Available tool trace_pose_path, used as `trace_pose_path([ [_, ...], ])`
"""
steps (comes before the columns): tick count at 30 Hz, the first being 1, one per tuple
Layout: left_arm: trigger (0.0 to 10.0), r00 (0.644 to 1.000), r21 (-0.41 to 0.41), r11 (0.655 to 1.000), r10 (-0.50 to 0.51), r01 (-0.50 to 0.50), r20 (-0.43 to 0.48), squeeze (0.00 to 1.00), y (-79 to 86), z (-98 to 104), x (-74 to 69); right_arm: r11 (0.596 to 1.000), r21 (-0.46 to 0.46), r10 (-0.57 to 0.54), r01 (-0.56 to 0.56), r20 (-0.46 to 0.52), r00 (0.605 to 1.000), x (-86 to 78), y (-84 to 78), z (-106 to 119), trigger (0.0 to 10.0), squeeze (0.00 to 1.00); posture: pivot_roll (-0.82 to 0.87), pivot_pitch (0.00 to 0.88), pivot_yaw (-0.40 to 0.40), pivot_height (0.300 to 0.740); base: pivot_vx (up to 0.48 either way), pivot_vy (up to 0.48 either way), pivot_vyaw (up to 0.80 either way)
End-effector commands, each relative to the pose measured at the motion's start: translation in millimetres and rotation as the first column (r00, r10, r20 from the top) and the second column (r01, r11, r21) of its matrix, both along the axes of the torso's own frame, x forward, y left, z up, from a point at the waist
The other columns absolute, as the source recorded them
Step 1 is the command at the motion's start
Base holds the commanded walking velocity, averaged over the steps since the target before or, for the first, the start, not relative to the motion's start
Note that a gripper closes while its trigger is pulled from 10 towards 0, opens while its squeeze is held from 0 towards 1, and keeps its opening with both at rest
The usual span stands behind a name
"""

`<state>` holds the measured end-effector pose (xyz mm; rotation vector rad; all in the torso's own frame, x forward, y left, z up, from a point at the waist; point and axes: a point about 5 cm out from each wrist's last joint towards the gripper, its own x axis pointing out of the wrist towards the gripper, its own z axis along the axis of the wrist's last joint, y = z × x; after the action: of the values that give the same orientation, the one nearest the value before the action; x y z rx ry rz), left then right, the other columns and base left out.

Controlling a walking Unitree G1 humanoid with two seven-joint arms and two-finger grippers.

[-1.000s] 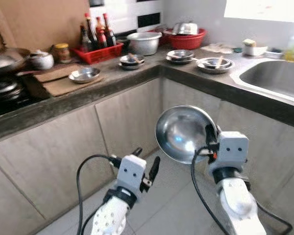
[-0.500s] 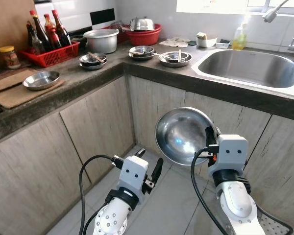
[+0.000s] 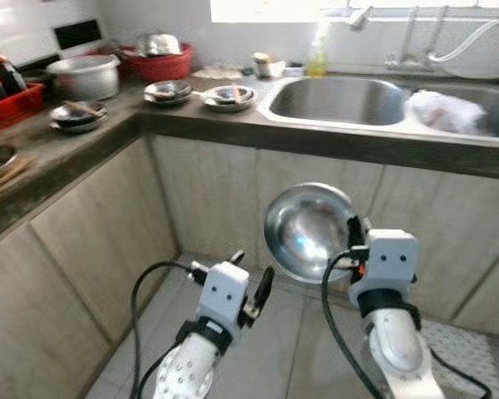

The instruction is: Kitchen organization

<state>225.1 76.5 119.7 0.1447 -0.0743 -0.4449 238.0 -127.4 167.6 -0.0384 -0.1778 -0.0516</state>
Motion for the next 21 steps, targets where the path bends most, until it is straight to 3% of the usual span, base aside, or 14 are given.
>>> trace_pose_path([
  [1, 10.0, 1.0, -0.001, 1.0, -0.016, 0.016, 0.0, 0.0, -4.4, 2.3, 0.0, 1.0, -0.002, -0.016, 0.016, 0.026, 1.0, 0.1, -3.5, 5.9, 10.0, 0.0, -0.05, 0.016, 0.036, 0.74, 0.0, 0.48, -0.8],
  [4, 10.0, 1.0, -0.004, 1.0, -0.016, 0.016, 0.003, 0.0, -4.4, 2.6, 0.1, 1.0, -0.001, -0.017, 0.017, 0.025, 1.0, 0.2, -3.6, 5.7, 10.0, 0.0, -0.05, 0.016, 0.036, 0.74, 0.0, 0.296, -0.8],
  [13, 10.0, 1.0, 0.002, 1.0, -0.017, 0.017, 0.002, 0.0, -4.7, 2.9, 1.1, 1.0, 0.002, -0.02, 0.02, 0.029, 0.999, 0.5, -4.0, 6.3, 10.0, 0.0, -0.05, 0.017, 0.038, 0.74, 0.0, 0.0, -0.8],
  [21, 10.0, 1.0, 0.007, 1.0, -0.015, 0.015, 0.005, 0.0, -4.4, 3.0, 1.3, 1.0, -0.007, -0.012, 0.012, 0.043, 0.999, 3.0, -4.4, 8.9, 10.0, 0.0, -0.05, 0.018, 0.037, 0.74, 0.135, 0.0, 0.0],
])
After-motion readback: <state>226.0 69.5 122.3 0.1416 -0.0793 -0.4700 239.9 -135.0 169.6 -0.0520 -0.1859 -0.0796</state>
